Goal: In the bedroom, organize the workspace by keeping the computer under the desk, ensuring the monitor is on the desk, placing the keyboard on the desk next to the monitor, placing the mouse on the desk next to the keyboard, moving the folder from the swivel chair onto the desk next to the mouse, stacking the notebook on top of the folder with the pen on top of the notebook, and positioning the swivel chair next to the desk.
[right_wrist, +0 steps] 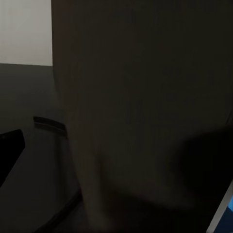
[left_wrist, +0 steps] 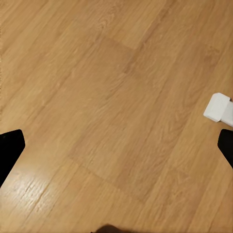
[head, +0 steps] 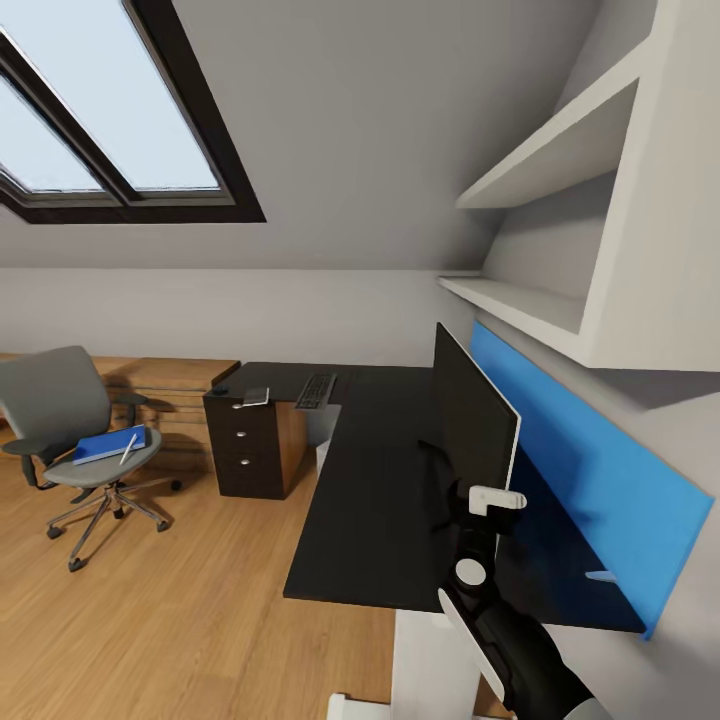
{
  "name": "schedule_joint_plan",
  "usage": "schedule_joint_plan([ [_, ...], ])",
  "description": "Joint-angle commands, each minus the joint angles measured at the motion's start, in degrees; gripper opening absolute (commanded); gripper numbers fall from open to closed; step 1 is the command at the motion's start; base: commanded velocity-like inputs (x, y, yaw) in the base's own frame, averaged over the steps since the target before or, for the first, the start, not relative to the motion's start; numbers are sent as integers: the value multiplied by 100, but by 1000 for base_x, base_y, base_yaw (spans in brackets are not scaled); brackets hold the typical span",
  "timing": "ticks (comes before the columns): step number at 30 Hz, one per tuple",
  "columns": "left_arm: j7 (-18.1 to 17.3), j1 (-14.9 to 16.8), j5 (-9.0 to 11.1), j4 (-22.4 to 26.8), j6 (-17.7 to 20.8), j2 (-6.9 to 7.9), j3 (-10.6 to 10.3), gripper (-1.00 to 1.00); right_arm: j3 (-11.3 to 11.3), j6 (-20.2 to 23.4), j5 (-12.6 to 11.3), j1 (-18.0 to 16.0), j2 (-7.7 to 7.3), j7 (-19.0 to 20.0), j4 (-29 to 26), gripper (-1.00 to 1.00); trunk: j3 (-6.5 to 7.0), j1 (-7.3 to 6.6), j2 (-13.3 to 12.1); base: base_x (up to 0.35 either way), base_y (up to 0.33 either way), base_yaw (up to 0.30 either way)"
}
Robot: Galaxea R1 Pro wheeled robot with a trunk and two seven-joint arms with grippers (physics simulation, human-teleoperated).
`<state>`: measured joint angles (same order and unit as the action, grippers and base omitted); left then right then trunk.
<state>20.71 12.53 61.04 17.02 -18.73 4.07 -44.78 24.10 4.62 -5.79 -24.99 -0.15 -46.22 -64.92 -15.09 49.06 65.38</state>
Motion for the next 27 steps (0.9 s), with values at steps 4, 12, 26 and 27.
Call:
schedule_joint_plan([
  [4,38,4,39,12,-17,6,-48,100,16,47,-18,-6,-3,-36,-9,100,-8,1,5,0,4,0],
  [12,38,4,39,12,-17,6,-48,100,16,47,-18,-6,-3,-36,-9,100,-8,1,5,0,2,0],
  [26,38,4,39,15,-17,6,-49,100,16,47,-18,-6,-3,-36,-6,100,-8,1,5,0,53,0],
  [27,38,4,39,14,-17,6,-49,100,16,47,-18,-6,-3,-36,-5,100,-8,1,5,0,3,0],
])
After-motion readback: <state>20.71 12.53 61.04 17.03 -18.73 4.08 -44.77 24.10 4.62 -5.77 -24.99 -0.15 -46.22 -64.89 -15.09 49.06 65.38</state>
